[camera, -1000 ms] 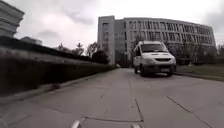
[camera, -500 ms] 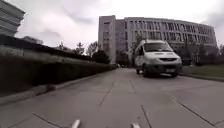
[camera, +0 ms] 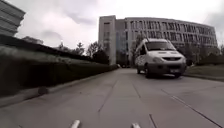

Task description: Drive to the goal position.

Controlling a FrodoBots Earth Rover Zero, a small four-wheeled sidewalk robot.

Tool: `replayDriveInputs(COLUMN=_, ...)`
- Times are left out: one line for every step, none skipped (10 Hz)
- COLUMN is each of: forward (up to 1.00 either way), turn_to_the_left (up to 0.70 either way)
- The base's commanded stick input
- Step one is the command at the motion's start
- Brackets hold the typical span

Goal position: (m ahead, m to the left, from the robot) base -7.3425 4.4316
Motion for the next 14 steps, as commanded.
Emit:
replayDriveInputs(forward=0.7, turn_to_the_left=0.0)
replayDriveInputs(forward=0.7, turn_to_the_left=0.0)
replayDriveInputs(forward=0.7, turn_to_the_left=0.0)
replayDriveInputs(forward=0.7, turn_to_the_left=0.0)
replayDriveInputs(forward=0.7, turn_to_the_left=0.0)
replayDriveInputs(forward=0.7, turn_to_the_left=0.0)
replayDriveInputs(forward=0.7, turn_to_the_left=0.0)
replayDriveInputs(forward=0.7, turn_to_the_left=0.0)
replayDriveInputs(forward=0.7, turn_to_the_left=0.0)
replayDriveInputs(forward=0.7, turn_to_the_left=0.0)
replayDriveInputs(forward=0.7, turn_to_the_left=0.0)
replayDriveInputs(forward=0.7, turn_to_the_left=0.0)
replayDriveInputs(forward=0.7, turn_to_the_left=0.0)
replayDriveInputs(forward=0.7, turn_to_the_left=0.0)
